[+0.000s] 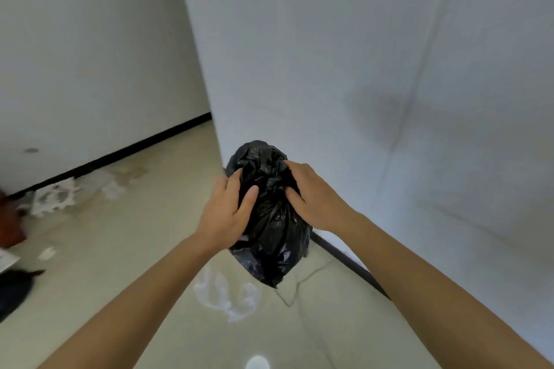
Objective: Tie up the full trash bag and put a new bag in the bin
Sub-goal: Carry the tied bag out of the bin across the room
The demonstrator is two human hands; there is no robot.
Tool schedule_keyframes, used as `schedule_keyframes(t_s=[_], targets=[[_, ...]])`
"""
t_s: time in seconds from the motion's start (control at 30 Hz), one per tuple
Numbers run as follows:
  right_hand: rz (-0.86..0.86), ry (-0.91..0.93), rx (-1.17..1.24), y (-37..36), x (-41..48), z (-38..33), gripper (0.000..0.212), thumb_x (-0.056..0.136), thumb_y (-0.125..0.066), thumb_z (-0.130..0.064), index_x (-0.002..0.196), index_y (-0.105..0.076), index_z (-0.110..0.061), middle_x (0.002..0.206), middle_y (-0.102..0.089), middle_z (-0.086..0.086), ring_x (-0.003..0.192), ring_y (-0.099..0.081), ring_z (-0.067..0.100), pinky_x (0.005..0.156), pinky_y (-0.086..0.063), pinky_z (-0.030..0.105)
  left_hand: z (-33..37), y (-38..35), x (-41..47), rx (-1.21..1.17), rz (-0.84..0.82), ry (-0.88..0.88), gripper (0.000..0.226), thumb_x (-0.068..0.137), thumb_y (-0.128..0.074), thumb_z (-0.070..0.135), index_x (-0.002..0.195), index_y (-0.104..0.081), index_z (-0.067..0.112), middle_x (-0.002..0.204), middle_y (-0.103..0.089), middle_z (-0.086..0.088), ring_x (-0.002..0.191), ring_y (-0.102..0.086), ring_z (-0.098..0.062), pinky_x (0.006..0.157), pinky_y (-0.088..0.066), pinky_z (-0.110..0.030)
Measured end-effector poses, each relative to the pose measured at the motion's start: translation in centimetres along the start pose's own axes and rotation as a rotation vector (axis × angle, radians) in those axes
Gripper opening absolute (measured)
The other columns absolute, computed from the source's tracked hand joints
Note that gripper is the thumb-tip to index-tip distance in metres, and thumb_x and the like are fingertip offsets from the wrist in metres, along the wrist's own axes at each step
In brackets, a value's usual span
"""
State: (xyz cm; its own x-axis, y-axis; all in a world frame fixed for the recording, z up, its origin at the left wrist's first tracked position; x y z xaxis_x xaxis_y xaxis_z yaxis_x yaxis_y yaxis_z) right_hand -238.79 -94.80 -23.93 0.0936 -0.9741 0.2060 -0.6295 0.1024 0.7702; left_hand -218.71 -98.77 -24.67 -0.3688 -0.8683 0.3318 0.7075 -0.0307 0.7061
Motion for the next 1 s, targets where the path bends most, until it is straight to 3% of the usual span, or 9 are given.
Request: schedule_keyframes(t_s=[0.13, 0.23, 0.4, 0.67, 0.77, 0.9, 1.0], targets=[[-0.076, 0.147, 0.006, -6.3, 10.5, -6.4, 0.051, 0.105, -0.036, -0.029, 0.154, -0.022, -0.025, 0.145, -0.04, 0.003, 0.128, -0.046, 0.018, 0.108, -0.038, 0.033, -9.6, 8.9, 1.8, -0.025, -0.062, 0.116, 0.072, 0.088, -0.056, 0.059, 0.147, -0.023, 0.034, 0.113, -0.036, 0.005, 0.113, -0.04, -0.014, 0.099, -0.037, -0.028], [-0.095, 0.23, -0.007, -10.1, 16.7, -9.1, 0.049, 0.106, -0.035, -0.028, 0.153, -0.023, -0.022, 0.146, -0.038, 0.002, 0.128, -0.046, 0.018, 0.109, -0.039, 0.033, -15.5, 12.6, 3.9, 0.024, -0.064, 0.148, 0.091, 0.081, -0.071, 0.047, 0.151, -0.015, 0.031, 0.115, -0.033, 0.001, 0.117, -0.035, -0.015, 0.105, -0.034, -0.028], [-0.127, 0.313, -0.042, -15.4, 26.6, -9.8, 0.051, 0.107, -0.033, -0.027, 0.155, -0.023, -0.014, 0.152, -0.032, 0.002, 0.132, -0.043, 0.017, 0.113, -0.037, 0.032, -24.4, 14.0, 10.2, 0.011, -0.024, 0.212, 0.082, 0.082, -0.067, 0.032, 0.148, -0.019, 0.03, 0.113, -0.034, -0.001, 0.118, -0.033, -0.018, 0.108, -0.037, -0.035], [-0.133, 0.399, -0.076, -21.8, 49.0, -4.3, 0.052, 0.107, -0.029, -0.033, 0.155, -0.019, -0.018, 0.155, -0.028, -0.003, 0.135, -0.042, 0.016, 0.111, -0.04, 0.036, -38.1, 14.0, 27.8, 0.181, 0.018, 0.245, 0.072, 0.082, -0.062, 0.039, 0.143, -0.027, 0.027, 0.11, -0.037, 0.002, 0.107, -0.044, -0.018, 0.094, -0.046, -0.032], [-0.152, 0.434, -0.091, -22.8, 58.5, -4.2, 0.054, 0.107, -0.031, -0.032, 0.156, -0.018, -0.014, 0.156, -0.03, 0.001, 0.136, -0.04, 0.018, 0.113, -0.038, 0.034, -42.5, 16.3, 35.7, 0.302, 0.036, 0.257, 0.08, 0.083, -0.062, 0.038, 0.15, -0.022, 0.022, 0.118, -0.04, -0.002, 0.115, -0.045, -0.023, 0.095, -0.043, -0.031], [-0.21, 0.442, -0.012, -24.3, 70.2, -5.8, 0.07, 0.106, -0.036, -0.032, 0.158, 0.008, -0.019, 0.155, -0.032, 0.007, 0.133, -0.043, 0.024, 0.112, -0.037, 0.037, -47.6, 21.3, 44.4, 0.383, 0.093, 0.253, 0.099, 0.084, -0.065, 0.033, 0.156, 0.0, 0.015, 0.141, -0.04, -0.013, 0.131, -0.041, -0.029, 0.103, -0.041, -0.038], [-0.246, 0.453, 0.091, -26.2, 78.5, -7.2, 0.079, 0.104, -0.04, -0.032, 0.155, 0.02, -0.029, 0.161, -0.025, 0.005, 0.143, -0.035, 0.02, 0.118, -0.032, 0.039, -51.7, 24.6, 49.7, 0.368, 0.167, 0.235, 0.11, 0.082, -0.068, 0.029, 0.154, 0.015, 0.024, 0.148, -0.038, -0.013, 0.133, -0.042, -0.027, 0.1, -0.045, -0.038]])
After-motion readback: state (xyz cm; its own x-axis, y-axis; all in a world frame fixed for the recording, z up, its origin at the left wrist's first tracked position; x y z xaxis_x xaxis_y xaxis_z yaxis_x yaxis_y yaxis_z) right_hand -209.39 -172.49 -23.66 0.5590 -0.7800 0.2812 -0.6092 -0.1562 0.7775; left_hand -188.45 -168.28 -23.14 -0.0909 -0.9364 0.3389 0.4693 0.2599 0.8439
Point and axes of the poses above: each hand's wrist, its own x-axis towards the middle knuckle, its own y-axis out of the back of the hand, z = x × y, the point moved 1 cm from there along x, towards the middle knuckle
